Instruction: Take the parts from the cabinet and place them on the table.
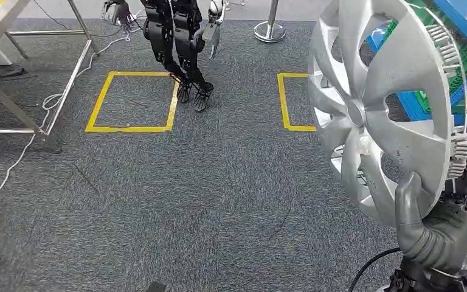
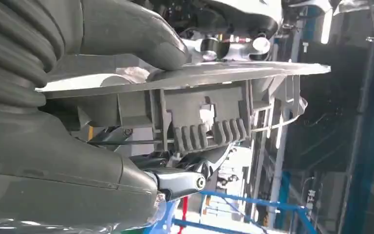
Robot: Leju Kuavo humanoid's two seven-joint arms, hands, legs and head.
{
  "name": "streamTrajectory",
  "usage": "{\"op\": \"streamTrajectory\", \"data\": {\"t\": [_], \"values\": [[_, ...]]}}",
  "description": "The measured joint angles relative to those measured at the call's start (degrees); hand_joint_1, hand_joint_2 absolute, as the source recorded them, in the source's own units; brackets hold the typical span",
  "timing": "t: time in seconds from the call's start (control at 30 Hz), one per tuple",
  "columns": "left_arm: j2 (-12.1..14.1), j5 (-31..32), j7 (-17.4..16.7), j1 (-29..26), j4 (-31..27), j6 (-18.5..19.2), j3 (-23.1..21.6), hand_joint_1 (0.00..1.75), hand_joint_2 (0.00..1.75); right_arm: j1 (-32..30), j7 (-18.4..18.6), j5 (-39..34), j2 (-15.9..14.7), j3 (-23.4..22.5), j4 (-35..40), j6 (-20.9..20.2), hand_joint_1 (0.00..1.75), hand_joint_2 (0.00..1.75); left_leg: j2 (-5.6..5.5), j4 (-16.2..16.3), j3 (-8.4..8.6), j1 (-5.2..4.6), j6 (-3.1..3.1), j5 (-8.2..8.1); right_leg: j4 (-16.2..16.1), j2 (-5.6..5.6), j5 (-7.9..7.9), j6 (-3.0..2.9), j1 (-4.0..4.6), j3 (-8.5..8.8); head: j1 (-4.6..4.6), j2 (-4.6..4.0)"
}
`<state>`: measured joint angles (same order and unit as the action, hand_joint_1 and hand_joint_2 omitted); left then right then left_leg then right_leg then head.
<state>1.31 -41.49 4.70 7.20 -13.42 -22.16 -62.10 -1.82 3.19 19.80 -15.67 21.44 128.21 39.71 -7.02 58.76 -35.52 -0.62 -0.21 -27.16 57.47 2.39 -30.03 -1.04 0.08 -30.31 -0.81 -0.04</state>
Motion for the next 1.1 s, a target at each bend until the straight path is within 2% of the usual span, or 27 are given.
{"op": "streamTrajectory", "data": {"t": [0.03,0.07,0.1,0.13,0.17,0.2,0.23,0.27,0.3,0.33,0.37,0.4,0.5,0.53,0.63,0.7,0.73,0.77,0.8,0.83,0.87,0.9,0.93,0.97,1.0,1.07,1.1], "values": [[0.22,-0.42,0.11,-0.08,0.00,-0.11,0.00,0.00,0.00,0.42,0.00,-0.39,0.00,0.17,-0.18,-0.02,1.75,1.75,4.34,0.80,-0.28,-0.32,0.00,-0.92,-0.70,-0.83,0.48,-0.06,-0.12,0.32,0.02,0.00],[0.22,-0.68,0.11,0.05,0.00,-0.11,0.02,0.00,0.00,0.50,-0.02,-0.68,0.02,0.22,-0.26,-0.02,1.75,1.75,6.91,2.72,-1.31,-0.30,-0.42,-2.71,-1.04,-1.28,0.65,-0.35,-0.02,0.40,0.46,0.00],[0.28,-0.85,-0.24,0.23,0.00,-0.11,0.04,0.00,0.00,0.69,-0.11,-1.14,0.02,0.26,-0.33,-0.02,1.75,1.75,7.47,7.17,-3.44,0.08,-0.90,-5.36,-1.05,-2.19,0.67,-0.36,-0.02,0.37,0.57,0.00],[0.30,-0.85,-1.02,0.31,0.00,-0.11,0.04,0.00,0.00,0.72,-0.35,-1.57,0.00,0.39,-0.50,-0.02,1.75,1.75,7.39,11.34,-5.42,0.35,-1.20,-7.23,-1.01,-2.90,0.64,-0.34,-0.03,0.36,0.59,0.00],[0.39,-0.91,-2.13,0.28,0.00,-0.09,0.04,0.00,0.00,0.72,-0.70,-2.33,-0.02,0.54,-0.81,-0.02,1.75,1.75,7.17,15.53,-7.44,0.66,-1.60,-8.58,-0.99,-3.80,0.57,-0.35,-0.04,0.36,0.66,0.00],[0.44,-0.98,-2.91,0.16,0.00,-0.07,0.04,0.00,0.00,0.69,-1.20,-2.92,-0.02,0.68,-1.05,-0.02,1.75,1.75,7.13,16.89,-8.18,0.97,-1.91,-8.45,-0.94,-4.52,0.50,-0.27,-0.06,0.36,0.72,0.00],[0.46,-1.03,-3.36,0.05,0.02,-0.07,0.04,0.00,0.00,0.69,-1.59,-3.54,-0.04,0.76,-1.29,-0.02,1.75,1.75,7.18,15.74,-7.68,1.19,-2.13,-7.13,-0.91,-5.15,0.42,-0.14,-0.07,0.37,0.77,0.00],[0.63,-1.20,-3.76,0.04,0.04,-0.07,0.04,0.00,0.00,0.69,-2.14,-4.07,-0.04,0.90,-1.57,-0.02,1.75,1.75,7.54,11.55,-5.43,1.34,-2.32,-4.45,-0.82,-5.94,0.20,0.07,-0.11,0.47,0.81,0.00],[0.77,-1.31,-4.04,0.07,0.04,-0.07,0.04,0.00,0.00,0.71,-2.54,-4.37,-0.04,1.01,-1.79,-0.02,1.75,1.75,8.65,6.40,-2.55,1.35,-2.37,-1.99,-0.70,-6.55,-0.06,0.35,-0.19,0.68,0.87,0.00],[0.92,-1.40,-4.22,0.10,0.04,-0.07,0.04,0.00,0.00,0.73,-2.99,-4.63,-0.04,1.11,-2.03,-0.02,1.75,1.75,11.31,1.37,0.34,1.31,-2.35,-0.24,-0.45,-7.16,-0.37,0.76,-0.17,0.91,0.94,0.00],[0.88,-1.53,-4.42,0.18,0.02,-0.07,0.04,0.00,0.00,0.78,-3.26,-4.74,-0.06,1.18,-2.21,-0.02,1.75,1.75,13.86,0.34,0.90,0.46,-1.90,-1.36,-0.29,-7.47,-0.71,1.15,0.29,0.82,1.11,0.00],[0.92,-1.70,-4.61,0.12,0.04,-0.05,0.07,0.00,0.00,1.06,-3.45,-4.79,-0.22,1.31,-2.40,-0.02,1.75,1.75,12.81,0.15,0.58,0.60,-0.88,-0.93,-0.03,-7.87,-0.86,1.35,0.36,0.85,0.79,0.00],[1.05,-2.03,-4.48,-0.02,0.07,0.00,0.15,0.00,0.00,1.56,-3.69,-4.79,-0.33,1.79,-2.84,-0.02,1.75,1.75,11.15,0.05,0.32,0.32,0.33,-0.88,-0.06,-9.20,-1.09,2.01,0.00,1.03,0.66,0.00],[1.03,-2.05,-4.28,0.02,0.07,0.00,0.24,0.00,0.00,1.76,-3.67,-4.81,-0.37,1.84,-2.91,-0.02,1.75,1.75,10.60,-0.19,0.55,0.58,0.64,-0.73,0.13,-8.69,-1.69,2.36,-0.19,0.83,0.68,0.00],[1.03,-2.05,-4.28,0.02,0.07,0.00,0.24,0.00,0.00,1.76,-3.67,-4.81,-0.37,1.84,-2.91,-0.02,1.75,1.75,10.60,-0.19,0.55,0.58,0.64,-0.73,0.13,-8.69,-1.69,2.36,-0.19,0.83,0.68,0.00],[1.00,-2.05,-4.11,0.02,0.07,0.00,0.26,0.00,0.00,1.85,-3.67,-4.81,-0.39,1.86,-2.93,-0.02,1.75,1.75,10.46,-0.17,0.57,0.59,0.67,-0.72,0.36,-8.04,-1.92,2.46,-0.29,0.86,0.64,0.02],[0.85,-2.18,-3.37,0.21,0.07,-0.02,0.55,0.00,0.00,2.10,-3.72,-4.79,-0.70,2.05,-3.02,-0.02,1.75,1.75,9.09,-0.18,0.57,0.56,1.18,-0.63,6.63,-3.78,-5.92,2.56,-0.48,-1.62,0.22,0.00],[0.72,-2.21,-3.17,0.27,0.07,0.00,0.59,0.00,0.00,2.25,-3.72,-4.79,-0.79,2.16,-3.10,-0.02,1.75,1.75,8.45,-0.17,0.57,0.50,1.23,-0.61,10.82,-3.12,-7.83,2.61,-0.46,-3.54,0.13,0.00],[0.41,-2.58,-2.05,0.12,0.04,0.00,0.98,0.00,0.00,2.97,-3.39,-4.72,-0.87,2.64,-3.61,-0.15,1.75,1.75,5.76,-0.12,0.72,0.13,1.55,-0.54,17.66,-2.61,-8.34,2.24,-0.45,-7.35,-0.02,0.00],[0.39,-2.75,-1.55,0.10,0.04,0.00,1.03,0.00,0.00,3.43,-3.17,-4.59,-0.98,2.84,-3.78,-0.31,1.75,1.75,4.98,-0.12,0.82,0.05,1.57,-0.53,14.98,-2.44,-6.10,1.92,-0.44,-6.30,-0.04,0.00],[0.35,-2.86,-1.09,0.11,0.04,0.02,1.05,0.00,0.00,4.08,-2.80,-4.17,-1.05,3.06,-3.87,-0.50,1.75,1.75,4.03,-0.11,1.03,-0.02,1.57,-0.52,9.51,-1.80,-2.63,1.46,-0.43,-4.03,-0.07,0.00],[0.24,-2.91,-0.74,0.11,0.02,0.02,1.07,0.00,0.00,4.62,-2.54,-3.83,-1.09,3.23,-3.89,-0.70,1.75,1.75,3.34,-0.11,1.24,-0.02,1.56,-0.52,4.53,-0.18,0.12,1.08,-0.40,-1.89,-0.09,0.00],[0.06,-2.95,-0.48,0.15,0.02,0.04,1.07,0.00,0.00,5.15,-2.25,-3.52,-1.11,3.45,-3.96,-0.87,1.75,1.75,2.75,-0.16,1.13,-0.04,1.36,-0.40,2.42,2.70,-0.11,0.78,-0.50,-0.67,0.02,0.00],[-0.09,-2.95,-0.37,0.25,0.00,0.04,1.09,0.00,0.00,5.52,-2.19,-3.37,-1.11,3.61,-4.04,-0.98,1.75,1.75,1.96,0.05,0.78,0.07,1.13,-0.25,1.35,2.48,0.26,0.83,-0.48,-0.48,0.09,0.00],[-0.17,-2.97,-0.31,0.23,0.00,0.04,1.09,0.00,0.00,6.04,-2.03,-3.32,-1.14,3.78,-4.13,-1.09,1.75,1.75,1.52,-0.03,0.38,0.29,0.69,0.03,1.00,1.77,-0.13,0.70,-0.24,-0.34,-0.24,0.00],[-0.26,-2.97,-0.26,-0.09,0.00,0.07,1.07,0.00,0.00,6.64,-1.79,-3.28,-1.11,4.15,-4.22,-1.11,1.75,1.75,0.27,-0.42,0.00,0.48,-0.14,0.57,0.39,0.53,0.02,0.47,-0.08,-0.24,-0.20,0.00],[-0.11,-2.99,-0.28,-0.12,0.02,0.04,1.09,0.00,0.00,6.85,-1.77,-3.15,-1.11,4.37,-4.24,-1.11,1.75,1.75,0.71,-0.17,-0.23,0.40,-0.23,0.26,-0.74,-0.51,0.69,0.37,-0.74,0.10,-0.17,0.00]]}}
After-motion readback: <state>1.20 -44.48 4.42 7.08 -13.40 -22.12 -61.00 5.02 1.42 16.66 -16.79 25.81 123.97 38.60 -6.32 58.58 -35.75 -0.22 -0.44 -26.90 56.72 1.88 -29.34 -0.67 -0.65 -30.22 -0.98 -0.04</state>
